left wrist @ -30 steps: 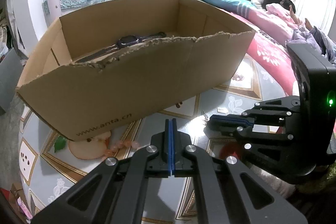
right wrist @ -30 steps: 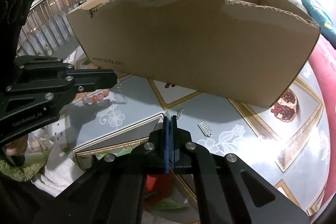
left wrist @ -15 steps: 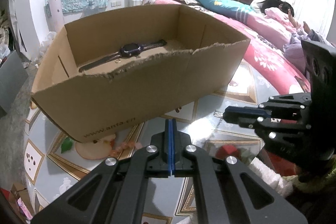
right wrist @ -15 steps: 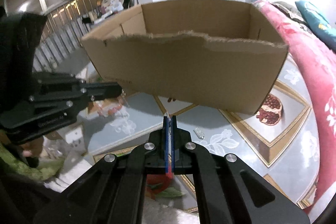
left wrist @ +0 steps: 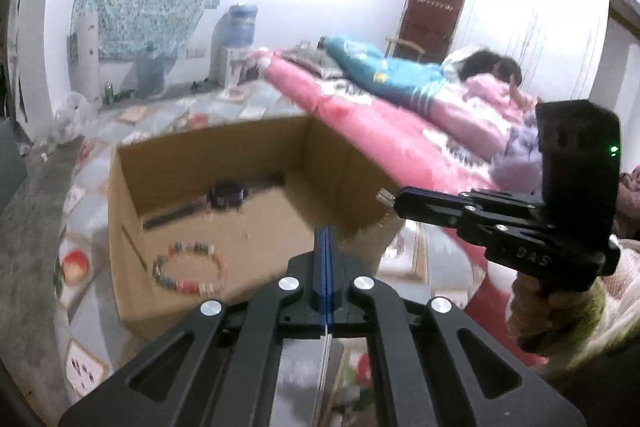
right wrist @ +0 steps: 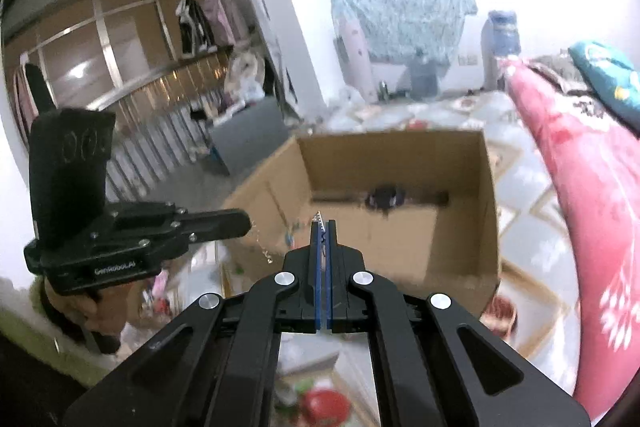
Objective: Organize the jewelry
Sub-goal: 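Carry both charms over the box and open both grippers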
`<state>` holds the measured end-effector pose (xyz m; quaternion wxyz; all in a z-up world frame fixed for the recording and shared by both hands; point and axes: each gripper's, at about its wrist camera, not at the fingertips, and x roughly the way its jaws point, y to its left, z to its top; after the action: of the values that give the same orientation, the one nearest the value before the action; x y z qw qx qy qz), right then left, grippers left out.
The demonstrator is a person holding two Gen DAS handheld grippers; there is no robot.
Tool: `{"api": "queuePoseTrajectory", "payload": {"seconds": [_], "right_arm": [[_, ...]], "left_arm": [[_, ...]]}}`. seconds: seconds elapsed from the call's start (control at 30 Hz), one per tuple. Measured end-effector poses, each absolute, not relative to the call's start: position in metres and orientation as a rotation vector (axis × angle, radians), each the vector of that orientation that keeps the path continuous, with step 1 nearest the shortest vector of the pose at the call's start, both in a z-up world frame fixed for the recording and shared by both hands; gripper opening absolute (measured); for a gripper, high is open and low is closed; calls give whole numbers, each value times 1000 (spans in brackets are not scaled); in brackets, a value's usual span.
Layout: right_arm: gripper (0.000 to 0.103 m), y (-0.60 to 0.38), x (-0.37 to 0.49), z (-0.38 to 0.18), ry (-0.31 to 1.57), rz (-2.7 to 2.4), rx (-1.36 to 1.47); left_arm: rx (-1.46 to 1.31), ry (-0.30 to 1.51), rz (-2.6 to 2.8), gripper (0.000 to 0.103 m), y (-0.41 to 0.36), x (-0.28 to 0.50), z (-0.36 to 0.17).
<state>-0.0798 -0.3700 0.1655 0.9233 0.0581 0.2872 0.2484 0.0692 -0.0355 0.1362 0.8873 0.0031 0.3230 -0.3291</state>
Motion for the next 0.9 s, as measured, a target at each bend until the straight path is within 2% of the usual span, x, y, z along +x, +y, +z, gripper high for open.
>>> {"api": "queuePoseTrajectory", "payload": {"seconds": [0.17,0.47,0.63,0.8,0.9], "right_arm": [[0,-374,-47,169,592,457,122],[0,-375,4,144,681,359,130],[9,-374,15,126,751,342,124],[19,-382,10,124,738,346,152],[21,-385,6,127,724,349,167]], "left_arm": [[-4,666,-688,0,-44,102,145],[8,801,-653,0,-70,162,101],[2,896,-611,1,-74,179,75],[0,900,-591,18,-72,177,71],[-2,883,-575,22,-69,173,76]]}}
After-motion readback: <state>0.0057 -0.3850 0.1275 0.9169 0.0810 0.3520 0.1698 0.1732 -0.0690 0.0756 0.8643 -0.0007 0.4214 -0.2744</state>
